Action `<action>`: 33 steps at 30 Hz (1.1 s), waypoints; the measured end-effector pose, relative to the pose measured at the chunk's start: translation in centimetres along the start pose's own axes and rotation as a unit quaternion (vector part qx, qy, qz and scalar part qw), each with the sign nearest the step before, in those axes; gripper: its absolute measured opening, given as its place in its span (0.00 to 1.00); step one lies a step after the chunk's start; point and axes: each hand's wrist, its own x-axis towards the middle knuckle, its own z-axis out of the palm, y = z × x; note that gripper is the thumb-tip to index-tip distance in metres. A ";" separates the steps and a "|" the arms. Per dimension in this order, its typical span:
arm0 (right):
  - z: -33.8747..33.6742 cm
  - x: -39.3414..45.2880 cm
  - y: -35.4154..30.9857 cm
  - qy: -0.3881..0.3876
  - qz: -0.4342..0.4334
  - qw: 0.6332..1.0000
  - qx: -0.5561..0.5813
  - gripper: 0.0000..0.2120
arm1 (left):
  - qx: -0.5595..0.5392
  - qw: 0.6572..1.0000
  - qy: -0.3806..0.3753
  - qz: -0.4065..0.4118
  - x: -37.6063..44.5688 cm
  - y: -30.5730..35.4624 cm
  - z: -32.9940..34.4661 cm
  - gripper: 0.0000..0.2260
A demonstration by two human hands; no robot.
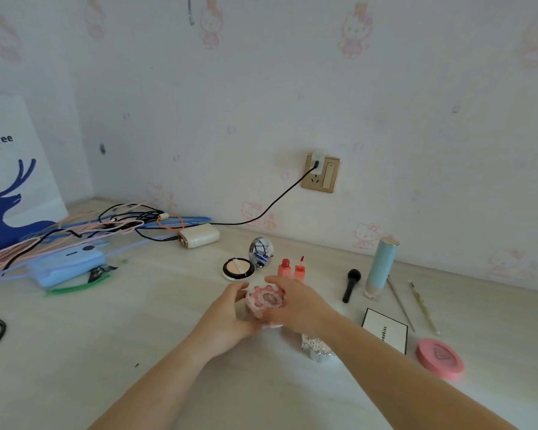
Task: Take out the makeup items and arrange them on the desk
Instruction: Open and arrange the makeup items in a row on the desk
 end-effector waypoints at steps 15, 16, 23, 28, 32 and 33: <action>-2.7 -2.7 -6.1 0.135 -0.105 0.985 -0.002 0.25 | -0.590 0.807 -0.015 0.003 -3.1 7.2 -2.5 0.22; -2.6 -3.0 -6.4 0.146 -0.112 0.983 -0.004 0.25 | -0.600 0.799 -0.019 -0.003 -3.4 7.4 -2.5 0.22; -1.4 -3.7 -7.6 0.129 -0.141 0.981 -0.027 0.35 | -0.611 0.791 -0.018 -0.008 -4.9 8.0 -1.3 0.23; -1.0 -4.0 -7.3 0.149 -0.166 0.969 -0.109 0.31 | -0.600 0.800 0.012 -0.001 -5.6 8.0 -0.7 0.22; -1.3 -3.8 -7.2 0.144 -0.163 0.976 -0.031 0.26 | -0.592 0.805 0.039 -0.018 -5.9 8.3 -0.6 0.23; -1.6 -3.6 -7.2 0.144 -0.144 0.979 0.035 0.24 | -0.604 0.795 0.050 -0.031 -5.9 8.1 -0.8 0.23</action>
